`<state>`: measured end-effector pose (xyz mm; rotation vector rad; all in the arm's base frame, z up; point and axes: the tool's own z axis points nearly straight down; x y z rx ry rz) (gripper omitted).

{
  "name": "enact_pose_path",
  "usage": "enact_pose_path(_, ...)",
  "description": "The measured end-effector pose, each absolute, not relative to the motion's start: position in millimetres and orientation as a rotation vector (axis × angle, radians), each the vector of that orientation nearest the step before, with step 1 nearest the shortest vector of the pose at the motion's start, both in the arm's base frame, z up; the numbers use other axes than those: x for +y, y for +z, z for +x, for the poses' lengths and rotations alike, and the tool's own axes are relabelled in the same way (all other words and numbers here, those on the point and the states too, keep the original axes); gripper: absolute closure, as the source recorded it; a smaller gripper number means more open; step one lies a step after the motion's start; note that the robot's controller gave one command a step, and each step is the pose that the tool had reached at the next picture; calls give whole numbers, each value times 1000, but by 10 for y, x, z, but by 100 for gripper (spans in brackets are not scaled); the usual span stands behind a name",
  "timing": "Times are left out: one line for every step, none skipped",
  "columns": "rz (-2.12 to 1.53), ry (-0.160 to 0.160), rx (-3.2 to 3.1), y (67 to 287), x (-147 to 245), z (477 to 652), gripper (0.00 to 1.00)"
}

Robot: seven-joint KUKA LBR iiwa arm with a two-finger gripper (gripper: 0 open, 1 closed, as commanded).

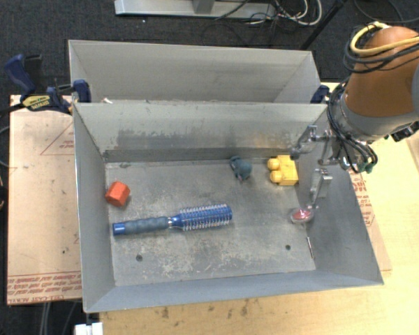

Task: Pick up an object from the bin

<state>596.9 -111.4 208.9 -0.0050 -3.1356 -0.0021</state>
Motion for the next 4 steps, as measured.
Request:
enact_pose_path(-267, -5, -3125, 985, -559, 6199, 0)
enact_pose_path(-600, -4, -3100, 780, -204, 5500, 0)
enact_pose_path(-456, -3, -3126, 777, 271, 5058, 0)
enact_pose_path(-456, -2, -3121, 768, 262, 5052, 100)
